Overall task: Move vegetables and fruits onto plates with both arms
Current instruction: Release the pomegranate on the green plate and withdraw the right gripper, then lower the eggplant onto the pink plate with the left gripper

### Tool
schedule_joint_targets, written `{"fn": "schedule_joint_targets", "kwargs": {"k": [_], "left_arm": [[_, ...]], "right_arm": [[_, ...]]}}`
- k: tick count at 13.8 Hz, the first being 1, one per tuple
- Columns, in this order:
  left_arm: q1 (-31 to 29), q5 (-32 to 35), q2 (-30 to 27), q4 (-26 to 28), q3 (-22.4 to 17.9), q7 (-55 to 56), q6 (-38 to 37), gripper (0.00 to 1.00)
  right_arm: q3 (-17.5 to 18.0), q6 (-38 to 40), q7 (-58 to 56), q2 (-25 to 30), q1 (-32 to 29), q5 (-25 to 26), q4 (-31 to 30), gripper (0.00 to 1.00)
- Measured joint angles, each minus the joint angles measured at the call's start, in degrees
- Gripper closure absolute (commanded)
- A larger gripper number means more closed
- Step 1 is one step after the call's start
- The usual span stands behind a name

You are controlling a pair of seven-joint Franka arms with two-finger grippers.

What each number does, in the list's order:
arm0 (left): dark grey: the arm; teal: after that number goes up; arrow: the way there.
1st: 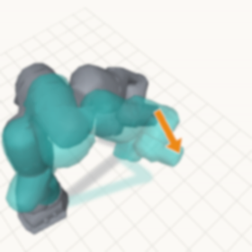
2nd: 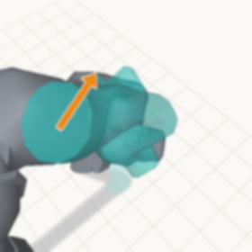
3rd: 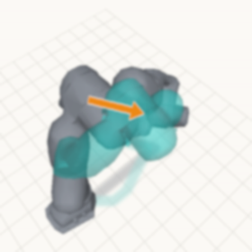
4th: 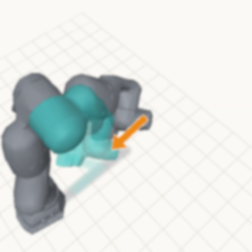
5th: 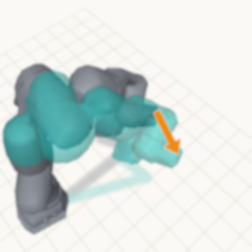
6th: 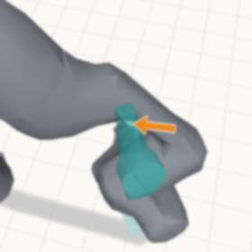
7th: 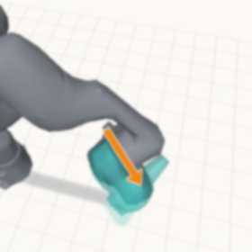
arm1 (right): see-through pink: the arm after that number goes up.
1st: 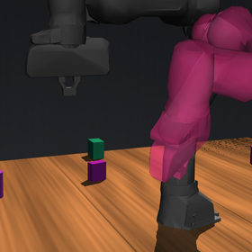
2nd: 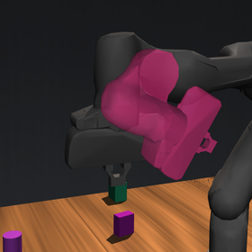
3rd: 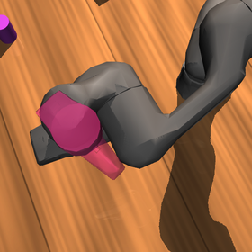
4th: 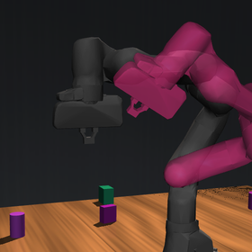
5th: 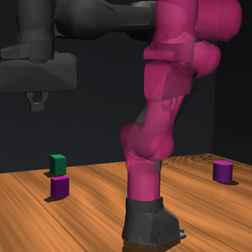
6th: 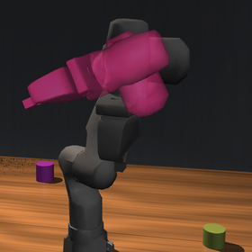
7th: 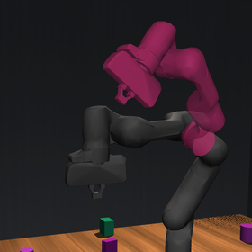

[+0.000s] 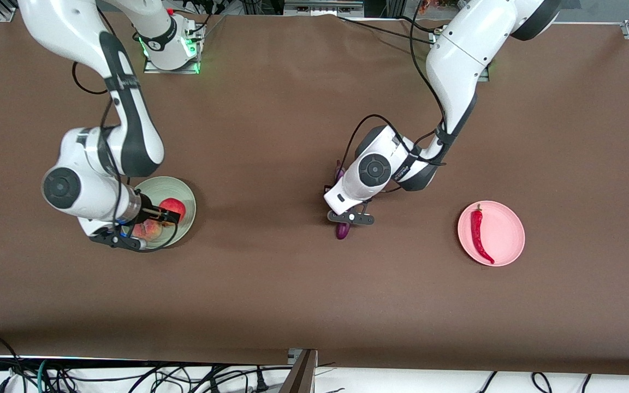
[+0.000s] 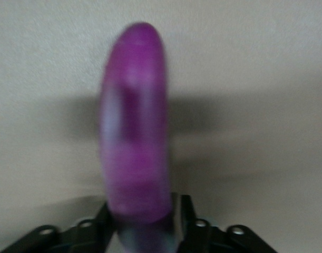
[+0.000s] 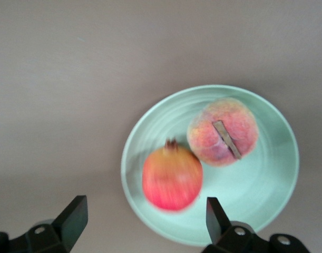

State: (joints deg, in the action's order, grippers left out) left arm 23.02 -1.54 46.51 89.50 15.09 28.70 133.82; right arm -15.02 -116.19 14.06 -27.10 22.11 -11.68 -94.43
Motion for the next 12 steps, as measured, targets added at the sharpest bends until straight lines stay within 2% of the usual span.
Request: {"fn": "schedule_joint_targets", "kwargs": {"k": [2,4,6,9,12], "left_arm": [[-0.45,0.01,-0.71,-1.22,-0.49,0.00,-2.62,1.00],[-2.06,1.44,-3.00,-2.79,-1.29,-0.55,-10.03,1.00],[-5.19,5.16,-6.84,-3.45,-1.56,-2.54,-18.79,1.00],[-11.51,11.33,-11.22,-3.46,-1.87,-10.33,-29.58,1.00],[-18.47,17.13,-11.54,-2.80,-2.18,-20.27,-32.53,1.00]], "right_arm": [[-0.34,3.82,-0.37,3.81,0.00,2.47,2.75,0.00],[-1.13,11.15,-0.68,6.73,-0.01,4.75,6.63,0.00],[-2.08,18.11,-1.91,9.61,-0.08,4.90,9.78,0.00],[-2.44,22.35,-3.96,17.32,-0.13,5.73,7.60,0.00],[-2.04,22.97,-5.71,23.94,-0.46,7.70,2.25,0.00]]}}
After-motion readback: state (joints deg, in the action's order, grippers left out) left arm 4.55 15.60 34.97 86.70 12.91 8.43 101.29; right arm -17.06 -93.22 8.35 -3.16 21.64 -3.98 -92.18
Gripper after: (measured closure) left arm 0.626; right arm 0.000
